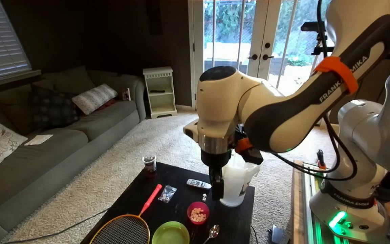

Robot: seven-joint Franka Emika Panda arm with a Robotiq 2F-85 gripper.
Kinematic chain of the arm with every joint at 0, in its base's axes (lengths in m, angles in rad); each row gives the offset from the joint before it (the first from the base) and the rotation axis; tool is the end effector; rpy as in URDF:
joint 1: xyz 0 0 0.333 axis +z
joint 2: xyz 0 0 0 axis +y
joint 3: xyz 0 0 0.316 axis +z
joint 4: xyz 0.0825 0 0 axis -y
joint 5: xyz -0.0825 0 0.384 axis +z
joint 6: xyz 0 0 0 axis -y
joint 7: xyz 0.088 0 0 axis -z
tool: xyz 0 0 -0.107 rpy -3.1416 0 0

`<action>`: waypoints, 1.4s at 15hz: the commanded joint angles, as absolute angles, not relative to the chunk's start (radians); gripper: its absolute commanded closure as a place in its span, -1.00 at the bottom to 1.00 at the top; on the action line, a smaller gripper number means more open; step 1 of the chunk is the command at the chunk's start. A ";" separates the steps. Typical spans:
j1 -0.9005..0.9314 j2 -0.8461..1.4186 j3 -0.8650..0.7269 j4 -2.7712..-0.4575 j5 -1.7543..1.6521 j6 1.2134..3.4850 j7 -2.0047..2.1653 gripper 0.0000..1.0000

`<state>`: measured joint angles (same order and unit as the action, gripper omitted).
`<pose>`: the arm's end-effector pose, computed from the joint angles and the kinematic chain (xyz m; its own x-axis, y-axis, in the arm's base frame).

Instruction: Make the toy car face the green plate

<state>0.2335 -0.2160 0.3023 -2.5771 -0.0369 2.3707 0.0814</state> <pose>0.3720 0.2172 0.3343 0.8895 0.4569 0.0053 0.4546 -0.8862 0.0893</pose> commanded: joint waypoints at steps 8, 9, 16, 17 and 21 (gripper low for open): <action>0.296 0.090 0.323 -2.565 -0.308 2.672 0.209 -1.00; 0.300 0.111 0.320 -2.559 -0.313 2.676 0.210 -1.00; 0.317 0.165 0.307 -2.524 -0.362 2.674 0.238 -1.00; 0.303 0.203 0.328 -2.508 -0.403 2.676 0.265 -1.00; 0.379 0.356 0.283 -2.432 -0.625 2.684 0.342 -1.00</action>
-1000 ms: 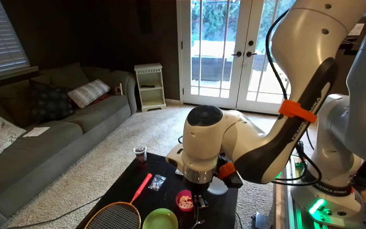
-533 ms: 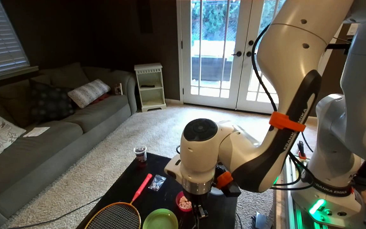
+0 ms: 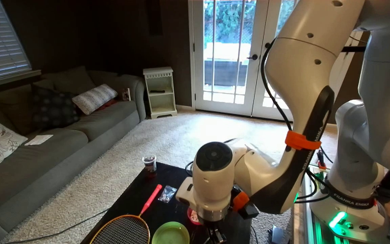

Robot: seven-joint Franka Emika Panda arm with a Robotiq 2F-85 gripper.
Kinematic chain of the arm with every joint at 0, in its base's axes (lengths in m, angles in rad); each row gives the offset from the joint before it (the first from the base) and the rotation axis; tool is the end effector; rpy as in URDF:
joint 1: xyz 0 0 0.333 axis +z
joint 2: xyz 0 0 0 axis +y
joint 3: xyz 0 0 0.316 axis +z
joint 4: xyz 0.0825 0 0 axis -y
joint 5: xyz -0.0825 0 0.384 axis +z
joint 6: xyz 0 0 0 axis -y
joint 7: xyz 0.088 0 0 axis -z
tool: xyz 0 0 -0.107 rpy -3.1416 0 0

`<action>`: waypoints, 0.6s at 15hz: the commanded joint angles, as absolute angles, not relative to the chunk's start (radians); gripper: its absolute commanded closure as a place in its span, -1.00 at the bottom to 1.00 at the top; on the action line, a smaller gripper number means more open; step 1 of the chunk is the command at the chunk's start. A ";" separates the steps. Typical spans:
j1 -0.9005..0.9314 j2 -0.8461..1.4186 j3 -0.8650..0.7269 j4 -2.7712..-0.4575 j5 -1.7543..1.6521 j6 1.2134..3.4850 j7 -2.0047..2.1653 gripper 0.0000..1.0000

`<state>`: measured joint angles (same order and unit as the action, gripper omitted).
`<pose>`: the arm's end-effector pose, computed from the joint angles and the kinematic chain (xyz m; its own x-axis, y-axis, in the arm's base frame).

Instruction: Make the toy car face the green plate

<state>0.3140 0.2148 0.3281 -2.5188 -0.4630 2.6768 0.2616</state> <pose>0.3537 0.2893 0.1976 0.7022 0.7116 -0.0234 0.7078 -0.6942 0.1304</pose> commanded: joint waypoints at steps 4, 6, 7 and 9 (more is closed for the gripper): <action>0.498 0.525 0.197 -2.309 -0.861 2.689 0.436 -1.00; 0.570 0.604 0.137 -2.245 -0.924 2.701 0.462 -1.00; 0.587 0.646 0.123 -2.215 -0.952 2.711 0.471 -1.00; 0.622 0.718 0.091 -2.161 -0.991 2.742 0.474 -1.00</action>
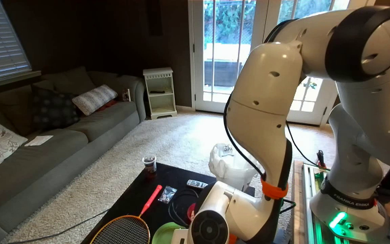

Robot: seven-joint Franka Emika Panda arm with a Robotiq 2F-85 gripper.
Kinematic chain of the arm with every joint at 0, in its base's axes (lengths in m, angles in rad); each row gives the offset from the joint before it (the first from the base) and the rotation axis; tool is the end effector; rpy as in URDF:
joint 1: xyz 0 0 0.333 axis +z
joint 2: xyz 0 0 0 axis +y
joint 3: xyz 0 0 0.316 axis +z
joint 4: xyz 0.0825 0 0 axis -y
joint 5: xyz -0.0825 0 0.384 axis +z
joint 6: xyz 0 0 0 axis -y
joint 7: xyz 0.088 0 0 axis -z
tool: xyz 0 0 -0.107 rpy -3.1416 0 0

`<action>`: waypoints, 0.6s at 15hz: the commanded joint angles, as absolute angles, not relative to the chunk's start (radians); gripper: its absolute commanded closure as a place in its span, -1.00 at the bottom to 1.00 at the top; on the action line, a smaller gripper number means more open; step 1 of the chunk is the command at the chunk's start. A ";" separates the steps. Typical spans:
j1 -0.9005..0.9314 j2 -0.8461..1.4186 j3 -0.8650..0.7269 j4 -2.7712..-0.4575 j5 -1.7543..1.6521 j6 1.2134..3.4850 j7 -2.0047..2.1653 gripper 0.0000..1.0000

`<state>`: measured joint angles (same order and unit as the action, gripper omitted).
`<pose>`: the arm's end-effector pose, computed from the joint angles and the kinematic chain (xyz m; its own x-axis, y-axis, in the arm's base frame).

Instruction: Make the toy car face the green plate

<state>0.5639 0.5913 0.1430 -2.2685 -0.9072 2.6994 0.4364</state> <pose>0.3502 0.3447 0.0854 0.4593 0.8821 -0.1043 0.8724 -0.4260 0.2396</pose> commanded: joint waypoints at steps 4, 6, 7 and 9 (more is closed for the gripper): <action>0.635 0.839 0.049 -2.093 -1.030 2.888 0.456 -1.00; 0.639 0.800 0.054 -2.133 -0.978 2.859 0.428 -1.00; 0.640 0.818 0.047 -2.122 -0.977 2.874 0.426 -1.00; 0.641 0.830 0.045 -2.111 -0.977 2.878 0.425 -1.00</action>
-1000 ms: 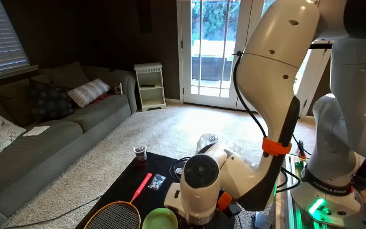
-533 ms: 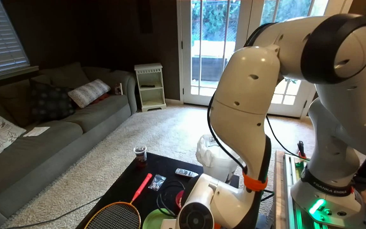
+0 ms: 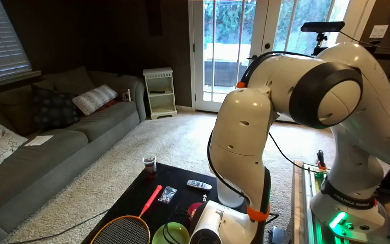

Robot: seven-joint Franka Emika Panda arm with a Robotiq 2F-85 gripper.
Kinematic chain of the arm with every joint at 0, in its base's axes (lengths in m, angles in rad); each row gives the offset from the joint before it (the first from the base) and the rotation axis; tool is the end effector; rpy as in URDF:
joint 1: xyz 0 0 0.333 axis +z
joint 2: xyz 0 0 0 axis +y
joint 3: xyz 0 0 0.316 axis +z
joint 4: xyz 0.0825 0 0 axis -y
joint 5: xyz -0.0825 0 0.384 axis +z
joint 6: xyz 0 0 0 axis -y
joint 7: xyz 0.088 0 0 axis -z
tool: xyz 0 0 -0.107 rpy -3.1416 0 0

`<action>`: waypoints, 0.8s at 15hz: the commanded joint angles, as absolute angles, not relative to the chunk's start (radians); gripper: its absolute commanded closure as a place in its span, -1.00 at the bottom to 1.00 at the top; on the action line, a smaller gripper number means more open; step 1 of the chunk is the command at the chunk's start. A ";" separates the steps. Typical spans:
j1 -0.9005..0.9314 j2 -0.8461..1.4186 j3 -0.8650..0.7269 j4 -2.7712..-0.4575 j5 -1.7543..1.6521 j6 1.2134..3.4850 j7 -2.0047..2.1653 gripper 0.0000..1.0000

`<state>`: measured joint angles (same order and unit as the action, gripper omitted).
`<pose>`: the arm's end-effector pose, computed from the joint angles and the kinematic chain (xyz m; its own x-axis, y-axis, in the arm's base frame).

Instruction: Make the toy car face the green plate

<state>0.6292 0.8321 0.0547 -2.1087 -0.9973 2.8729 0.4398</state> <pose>0.3574 0.3578 0.0096 0.3664 0.9292 -0.0487 0.9176 -0.3522 0.1844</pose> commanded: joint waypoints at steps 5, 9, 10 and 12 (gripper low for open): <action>0.641 0.830 0.045 -2.106 -0.977 2.878 0.425 -1.00; 0.661 0.829 0.021 -2.109 -1.019 2.880 0.400 -1.00; 0.667 0.833 0.005 -2.107 -1.082 2.907 0.403 -1.00; 0.671 0.842 -0.009 -2.113 -1.119 2.913 0.379 -1.00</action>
<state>0.6454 0.8322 0.0280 -2.1061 -1.0444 2.8799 0.3934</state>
